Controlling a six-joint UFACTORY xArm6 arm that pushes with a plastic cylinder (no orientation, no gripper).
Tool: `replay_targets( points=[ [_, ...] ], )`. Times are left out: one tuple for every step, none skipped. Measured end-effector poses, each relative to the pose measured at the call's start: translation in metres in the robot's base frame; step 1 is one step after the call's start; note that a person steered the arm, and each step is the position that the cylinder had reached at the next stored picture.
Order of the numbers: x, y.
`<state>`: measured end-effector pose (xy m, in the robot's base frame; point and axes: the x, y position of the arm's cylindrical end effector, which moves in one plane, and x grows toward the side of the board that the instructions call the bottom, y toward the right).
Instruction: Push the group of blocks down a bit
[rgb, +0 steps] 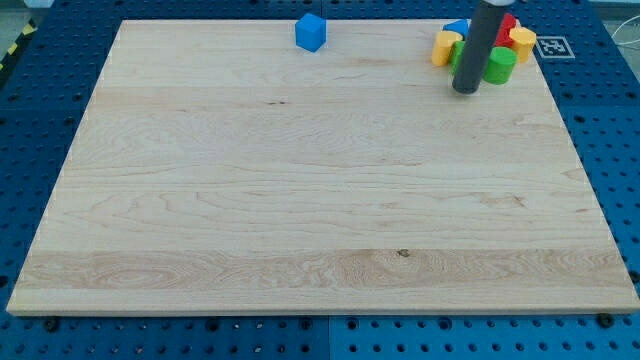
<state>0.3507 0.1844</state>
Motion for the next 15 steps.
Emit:
replay_targets(
  points=[
    [0.024, 0.020],
    [0.024, 0.100],
    [0.013, 0.160],
    [-0.014, 0.159],
    [-0.047, 0.154],
    [-0.048, 0.154],
    [-0.052, 0.161],
    [-0.074, 0.159],
    [-0.108, 0.138],
    [-0.114, 0.123],
    [-0.104, 0.089],
    [-0.097, 0.049],
    [-0.083, 0.016],
    [-0.089, 0.033],
    [-0.093, 0.060]
  ],
)
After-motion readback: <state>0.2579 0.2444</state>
